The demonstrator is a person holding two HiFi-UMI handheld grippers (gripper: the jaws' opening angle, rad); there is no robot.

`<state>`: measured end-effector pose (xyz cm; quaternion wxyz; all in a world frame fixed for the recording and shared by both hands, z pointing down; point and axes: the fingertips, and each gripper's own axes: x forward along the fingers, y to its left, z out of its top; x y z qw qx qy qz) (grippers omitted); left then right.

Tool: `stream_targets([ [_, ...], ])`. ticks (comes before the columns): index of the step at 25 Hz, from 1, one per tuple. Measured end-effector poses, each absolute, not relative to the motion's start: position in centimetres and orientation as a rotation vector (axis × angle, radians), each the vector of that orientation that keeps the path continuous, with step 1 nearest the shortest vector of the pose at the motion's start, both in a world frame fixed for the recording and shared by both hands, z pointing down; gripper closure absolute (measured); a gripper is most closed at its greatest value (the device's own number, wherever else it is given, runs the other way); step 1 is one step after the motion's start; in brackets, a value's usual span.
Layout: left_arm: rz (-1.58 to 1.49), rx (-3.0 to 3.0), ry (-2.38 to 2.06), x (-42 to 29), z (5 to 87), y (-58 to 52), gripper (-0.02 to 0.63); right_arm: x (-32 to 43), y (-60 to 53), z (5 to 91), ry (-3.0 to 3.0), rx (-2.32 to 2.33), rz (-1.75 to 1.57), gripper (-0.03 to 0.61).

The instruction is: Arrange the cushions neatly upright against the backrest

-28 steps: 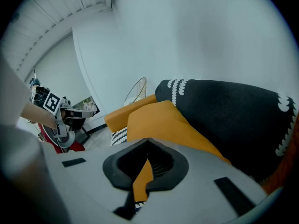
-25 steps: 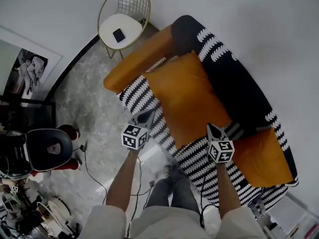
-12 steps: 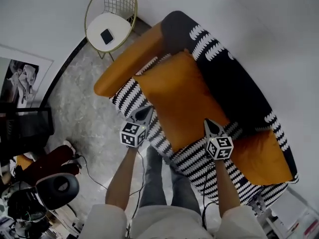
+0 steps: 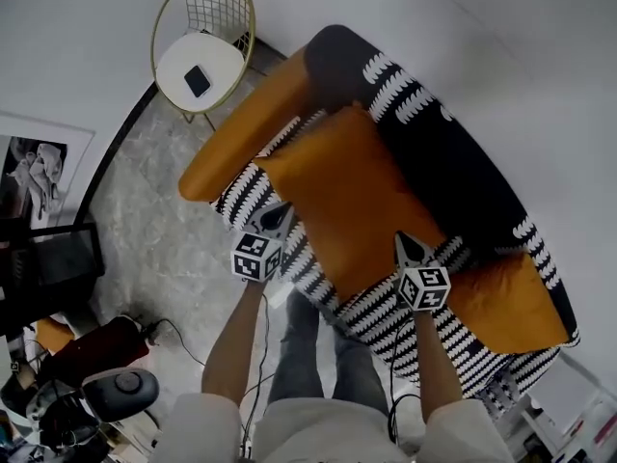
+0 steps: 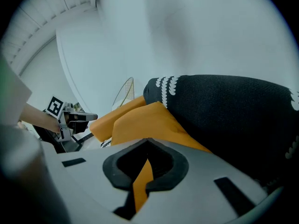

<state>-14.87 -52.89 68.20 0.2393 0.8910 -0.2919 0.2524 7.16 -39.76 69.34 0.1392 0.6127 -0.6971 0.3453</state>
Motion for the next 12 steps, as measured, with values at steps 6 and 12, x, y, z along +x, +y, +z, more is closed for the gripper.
stream_targets([
  [6, 0.733, 2.448, -0.732, -15.2, 69.5, -55.1, 0.584, 6.9, -39.9, 70.7, -1.941, 1.852, 1.052, 0.551],
  [12, 0.815, 2.507, -0.550, -9.4, 72.2, -61.1, 0.584, 10.4, -41.0, 73.7, -1.790, 2.029, 1.147, 0.551],
])
